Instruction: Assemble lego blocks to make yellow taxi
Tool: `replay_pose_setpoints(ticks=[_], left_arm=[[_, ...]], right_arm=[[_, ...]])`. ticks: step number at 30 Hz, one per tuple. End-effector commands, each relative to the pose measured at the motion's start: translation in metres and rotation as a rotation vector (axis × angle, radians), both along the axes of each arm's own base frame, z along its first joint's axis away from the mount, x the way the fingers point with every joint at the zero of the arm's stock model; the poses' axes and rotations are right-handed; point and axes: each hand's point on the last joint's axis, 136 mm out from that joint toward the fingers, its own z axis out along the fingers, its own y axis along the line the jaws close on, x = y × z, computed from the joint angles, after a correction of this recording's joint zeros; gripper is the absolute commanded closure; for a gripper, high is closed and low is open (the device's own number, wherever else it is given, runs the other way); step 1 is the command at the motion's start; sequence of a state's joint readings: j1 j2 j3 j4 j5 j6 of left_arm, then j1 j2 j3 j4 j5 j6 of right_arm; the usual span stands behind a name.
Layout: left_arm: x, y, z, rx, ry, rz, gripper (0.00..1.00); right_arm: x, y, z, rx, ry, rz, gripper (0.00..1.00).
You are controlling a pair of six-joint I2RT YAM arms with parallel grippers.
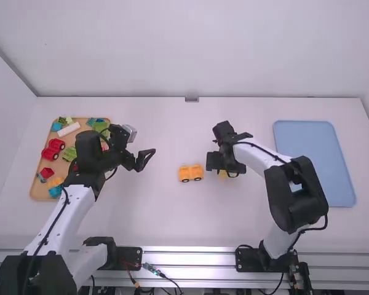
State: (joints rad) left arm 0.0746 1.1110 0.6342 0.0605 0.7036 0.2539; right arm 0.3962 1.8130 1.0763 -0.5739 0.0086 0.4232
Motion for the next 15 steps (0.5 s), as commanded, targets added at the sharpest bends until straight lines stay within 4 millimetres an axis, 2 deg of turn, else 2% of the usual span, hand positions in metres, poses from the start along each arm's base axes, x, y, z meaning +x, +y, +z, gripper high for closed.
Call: replay_pose_setpoints(ticks=[1,10,13,15], left_arm=[[-0.003,-0.004,-0.003,-0.013,0.011,-0.020,0.01],[-0.003,-0.004,-0.003,-0.013,0.014,-0.020,0.01],[-0.003,-0.004,-0.003,-0.013,0.014,-0.019,0.01],[-0.003,-0.003,-0.004,-0.013,0.015,-0.019,0.01]], right_arm=[[-0.014,-0.005,-0.015,0.023,0.044,-0.010,0.01],[-0.022,-0.002,-0.028,0.034,0.034,0.004,0.02],[-0.022,-0.004,-0.030,0.032,0.031,-0.009,0.09],[-0.021,-0.008,-0.031,0.021,0.030,-0.032,0.19]])
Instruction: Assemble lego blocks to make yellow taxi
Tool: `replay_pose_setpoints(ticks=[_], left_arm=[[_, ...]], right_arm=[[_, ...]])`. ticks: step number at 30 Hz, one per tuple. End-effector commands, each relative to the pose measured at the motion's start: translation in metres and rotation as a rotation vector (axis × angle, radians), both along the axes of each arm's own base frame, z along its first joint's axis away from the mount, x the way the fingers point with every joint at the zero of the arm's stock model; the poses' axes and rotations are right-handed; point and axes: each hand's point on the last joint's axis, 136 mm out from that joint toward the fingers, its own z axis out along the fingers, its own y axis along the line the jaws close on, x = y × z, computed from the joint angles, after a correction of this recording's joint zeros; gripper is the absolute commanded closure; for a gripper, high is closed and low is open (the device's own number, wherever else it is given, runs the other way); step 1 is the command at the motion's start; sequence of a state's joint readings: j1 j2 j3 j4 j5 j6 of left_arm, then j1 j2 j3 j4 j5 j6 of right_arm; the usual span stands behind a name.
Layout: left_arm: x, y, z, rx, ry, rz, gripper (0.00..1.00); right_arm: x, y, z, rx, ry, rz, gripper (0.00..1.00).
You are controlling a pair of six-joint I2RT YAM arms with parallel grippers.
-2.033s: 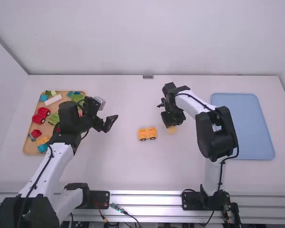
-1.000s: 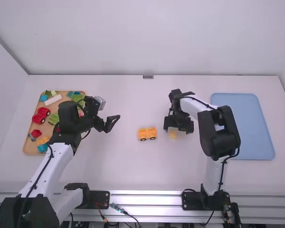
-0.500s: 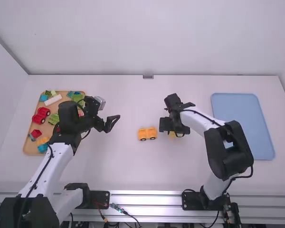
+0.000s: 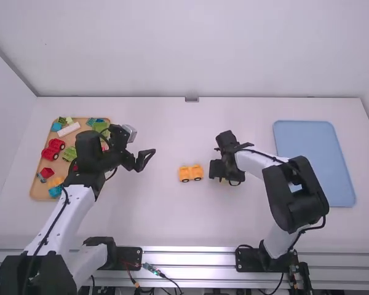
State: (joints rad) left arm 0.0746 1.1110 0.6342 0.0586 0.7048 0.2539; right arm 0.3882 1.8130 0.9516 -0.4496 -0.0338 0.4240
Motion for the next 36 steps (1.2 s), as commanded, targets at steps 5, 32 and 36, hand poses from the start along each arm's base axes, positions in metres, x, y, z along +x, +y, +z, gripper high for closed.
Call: replay_pose_setpoints(ticks=[5,32,36], left_arm=[[-0.018,-0.013,-0.013,0.068,-0.026,-0.150,0.01],[-0.046,-0.036,-0.031,0.071,-0.245,-0.352,0.01],[-0.046,-0.036,-0.031,0.071,-0.246,-0.352,0.01]], right_arm=[[-0.004,-0.004,-0.004,-0.008,0.015,-0.029,0.40],[-0.001,-0.002,-0.018,-0.026,0.060,-0.052,0.79],[0.002,0.000,-0.013,-0.024,0.069,-0.062,0.90]])
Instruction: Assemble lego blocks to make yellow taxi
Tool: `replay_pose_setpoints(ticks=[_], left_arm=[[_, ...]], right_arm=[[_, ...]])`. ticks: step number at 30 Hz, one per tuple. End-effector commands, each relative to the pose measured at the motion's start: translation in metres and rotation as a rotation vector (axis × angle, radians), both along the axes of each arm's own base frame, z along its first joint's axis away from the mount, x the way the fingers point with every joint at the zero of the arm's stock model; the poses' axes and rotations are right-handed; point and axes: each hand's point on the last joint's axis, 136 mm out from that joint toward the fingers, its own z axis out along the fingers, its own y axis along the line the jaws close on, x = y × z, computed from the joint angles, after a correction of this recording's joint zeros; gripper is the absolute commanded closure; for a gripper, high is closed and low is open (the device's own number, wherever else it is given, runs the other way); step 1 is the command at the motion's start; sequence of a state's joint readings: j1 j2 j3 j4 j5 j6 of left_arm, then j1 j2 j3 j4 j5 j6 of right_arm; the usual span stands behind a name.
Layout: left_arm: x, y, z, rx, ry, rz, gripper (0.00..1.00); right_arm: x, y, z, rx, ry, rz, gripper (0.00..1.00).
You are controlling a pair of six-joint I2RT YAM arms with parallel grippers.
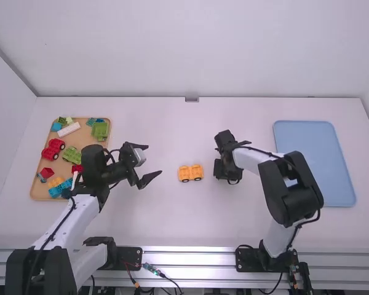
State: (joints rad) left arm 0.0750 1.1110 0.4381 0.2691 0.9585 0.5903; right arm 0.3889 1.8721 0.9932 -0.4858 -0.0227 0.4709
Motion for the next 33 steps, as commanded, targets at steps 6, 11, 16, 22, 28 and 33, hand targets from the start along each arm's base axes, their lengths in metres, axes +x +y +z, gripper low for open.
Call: replay_pose_setpoints(ticks=[6,11,16,22,28,33], left_arm=[[-0.005,-0.003,-0.003,-0.015,0.015,-0.021,0.01],[-0.005,-0.004,-0.002,-0.017,0.009,-0.024,0.01],[-0.004,-0.004,-0.001,-0.029,0.020,-0.018,0.01],[-0.001,-0.003,0.005,-0.071,0.042,0.003,0.01],[0.000,-0.003,0.006,-0.070,0.040,0.003,0.01],[-0.001,-0.003,0.006,-0.071,0.040,0.003,0.01]], right_arm=[[0.010,0.004,0.003,0.035,0.026,-0.377,1.00],[0.014,0.000,0.004,0.061,0.043,-0.668,1.00],[0.010,-0.006,0.000,0.101,0.099,-1.316,1.00],[0.032,0.009,-0.005,0.266,0.060,-1.590,0.93],[0.037,0.011,-0.009,0.319,0.037,-1.575,0.65],[0.048,0.008,-0.005,0.333,-0.003,-1.396,0.71]])
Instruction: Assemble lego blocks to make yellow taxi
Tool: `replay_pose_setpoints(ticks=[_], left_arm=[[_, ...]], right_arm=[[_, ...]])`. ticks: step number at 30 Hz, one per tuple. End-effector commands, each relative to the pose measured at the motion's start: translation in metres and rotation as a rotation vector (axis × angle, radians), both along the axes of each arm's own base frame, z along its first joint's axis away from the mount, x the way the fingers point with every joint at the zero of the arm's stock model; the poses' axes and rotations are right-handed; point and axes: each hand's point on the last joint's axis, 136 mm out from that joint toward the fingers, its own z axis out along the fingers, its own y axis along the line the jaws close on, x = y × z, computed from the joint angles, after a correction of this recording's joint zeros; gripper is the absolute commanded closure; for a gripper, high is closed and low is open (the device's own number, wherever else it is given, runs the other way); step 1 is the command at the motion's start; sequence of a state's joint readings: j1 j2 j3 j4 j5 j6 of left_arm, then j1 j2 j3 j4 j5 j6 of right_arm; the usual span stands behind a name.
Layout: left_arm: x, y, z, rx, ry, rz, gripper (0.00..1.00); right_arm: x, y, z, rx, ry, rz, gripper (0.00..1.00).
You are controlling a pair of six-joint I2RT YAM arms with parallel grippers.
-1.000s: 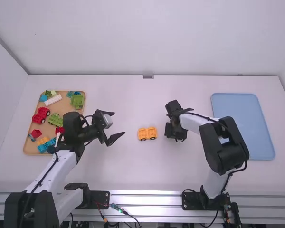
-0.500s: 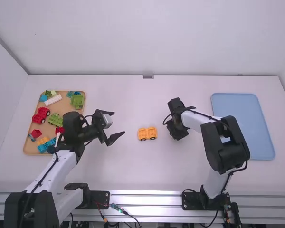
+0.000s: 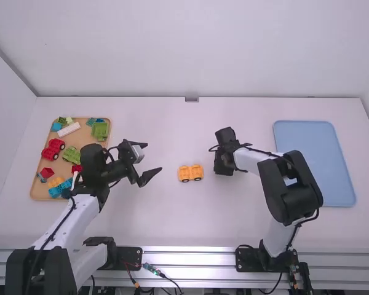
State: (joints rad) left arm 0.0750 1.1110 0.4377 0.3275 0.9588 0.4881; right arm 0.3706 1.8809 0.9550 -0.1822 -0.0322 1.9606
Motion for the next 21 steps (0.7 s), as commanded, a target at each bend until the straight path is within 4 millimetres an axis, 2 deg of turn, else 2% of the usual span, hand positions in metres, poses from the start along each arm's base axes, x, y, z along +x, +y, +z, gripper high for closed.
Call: replay_pose_setpoints(ticks=[1,2,3,7,11,21], left_arm=[[-0.005,-0.004,-0.003,-0.017,0.017,-0.025,0.01],[-0.005,-0.004,-0.003,-0.017,0.017,-0.025,0.01],[-0.005,-0.004,-0.003,-0.017,0.017,-0.025,0.01],[-0.005,-0.004,-0.003,-0.017,0.017,-0.025,0.01],[-0.005,-0.004,-0.003,-0.017,0.017,-0.025,0.01],[-0.005,-0.004,-0.003,-0.017,0.016,-0.025,0.01]], right_arm=[[-0.004,-0.009,-0.008,-0.035,0.007,0.107,0.76],[-0.003,-0.010,-0.007,-0.039,0.002,0.152,0.84],[0.001,-0.010,-0.005,-0.055,-0.015,0.198,0.81],[0.008,-0.012,0.000,-0.078,-0.046,0.283,0.80],[0.014,-0.004,0.008,-0.067,-0.065,0.349,0.78],[-0.008,-0.018,0.002,-0.138,0.050,0.318,0.81]])
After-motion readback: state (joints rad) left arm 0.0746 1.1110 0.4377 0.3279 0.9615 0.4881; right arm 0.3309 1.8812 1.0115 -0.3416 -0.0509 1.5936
